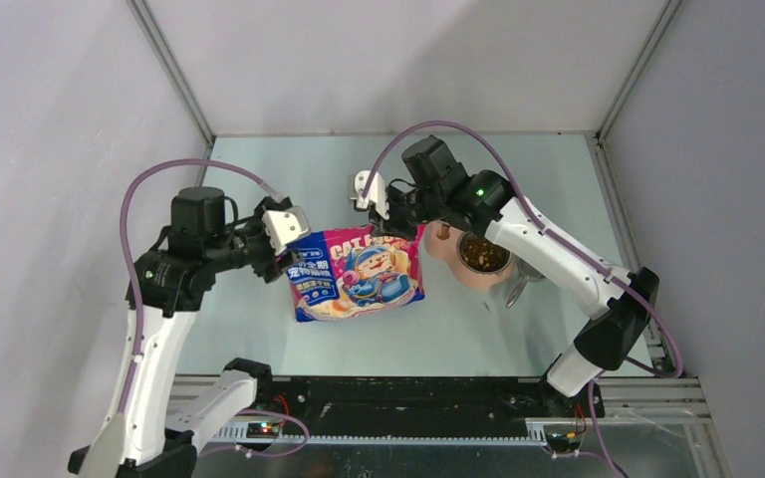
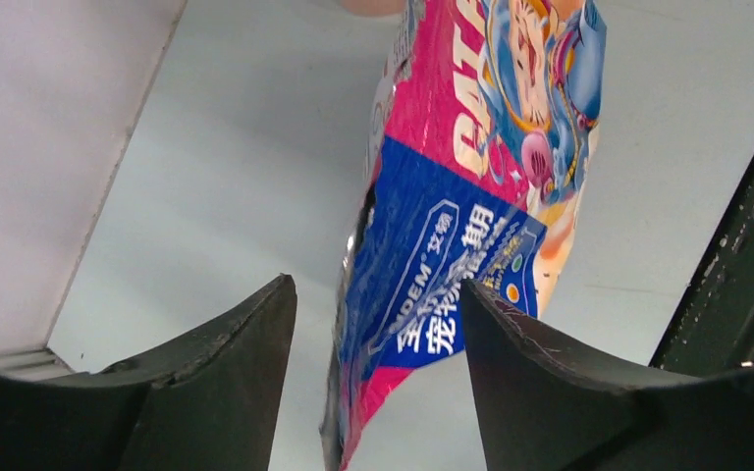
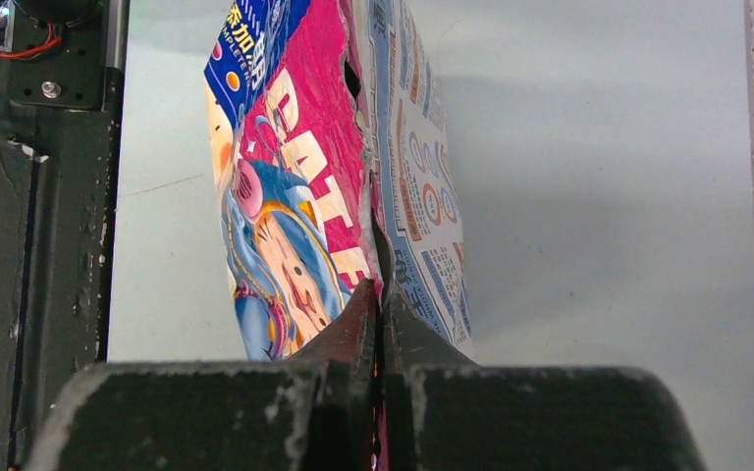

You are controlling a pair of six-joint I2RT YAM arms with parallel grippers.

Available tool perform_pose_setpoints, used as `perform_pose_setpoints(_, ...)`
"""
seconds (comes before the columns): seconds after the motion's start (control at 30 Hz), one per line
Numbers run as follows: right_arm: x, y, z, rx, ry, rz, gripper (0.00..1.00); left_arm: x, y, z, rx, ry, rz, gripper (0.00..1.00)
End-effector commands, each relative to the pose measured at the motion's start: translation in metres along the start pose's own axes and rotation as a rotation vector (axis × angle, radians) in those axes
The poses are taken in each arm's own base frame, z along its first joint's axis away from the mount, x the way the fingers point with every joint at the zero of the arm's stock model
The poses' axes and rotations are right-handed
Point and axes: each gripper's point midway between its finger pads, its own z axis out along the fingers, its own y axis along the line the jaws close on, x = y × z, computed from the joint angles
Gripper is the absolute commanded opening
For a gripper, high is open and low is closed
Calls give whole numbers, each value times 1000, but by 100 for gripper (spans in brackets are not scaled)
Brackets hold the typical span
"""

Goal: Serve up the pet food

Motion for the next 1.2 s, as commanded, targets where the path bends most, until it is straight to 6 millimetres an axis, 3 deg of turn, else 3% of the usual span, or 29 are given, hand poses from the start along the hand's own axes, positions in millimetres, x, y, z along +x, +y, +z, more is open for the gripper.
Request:
perform_pose_setpoints(0.0, -30, -12, -29, 92, -69, -74, 0, -16, 8, 18, 19, -57, 4, 70)
perform_pose_setpoints(0.17, -35, -10, -33, 88, -87, -87, 0, -14, 9, 33, 80, -31, 29, 66)
perform_pose_setpoints(0.37, -41, -7, -36, 70, -119, -74, 1, -11, 0, 40, 179, 10, -23, 39)
perform_pose_setpoints(0.4, -44, -5, -36, 54, -134, -66, 5, -11, -2, 41, 186, 7, -34, 33)
perform_pose_setpoints(0.47, -47, 0, -32, 14, -157, -43, 28, -11, -3, 41, 183, 0, -47, 24)
perform_pose_setpoints(0.53, -50, 5, -26, -29, -181, -20, 37, -11, -4, 42, 178, -6, -52, 13)
perform_pose_setpoints(0.63, -55, 6, -16, -68, -212, 29, 42, -12, -2, 42, 161, -16, -64, 2)
perform_pose_setpoints(0.77, -66, 4, -4, -98, -245, 61, 42, -17, -3, 39, 157, -32, -77, 0)
perform_pose_setpoints(0.97, -68, 4, 12, -125, -240, 78, 33, -23, -7, 38, 171, -59, -101, 0)
perform_pose_setpoints(1.17, -63, 5, 18, -121, -221, 97, 38, -28, -9, 43, 199, -87, -122, 0)
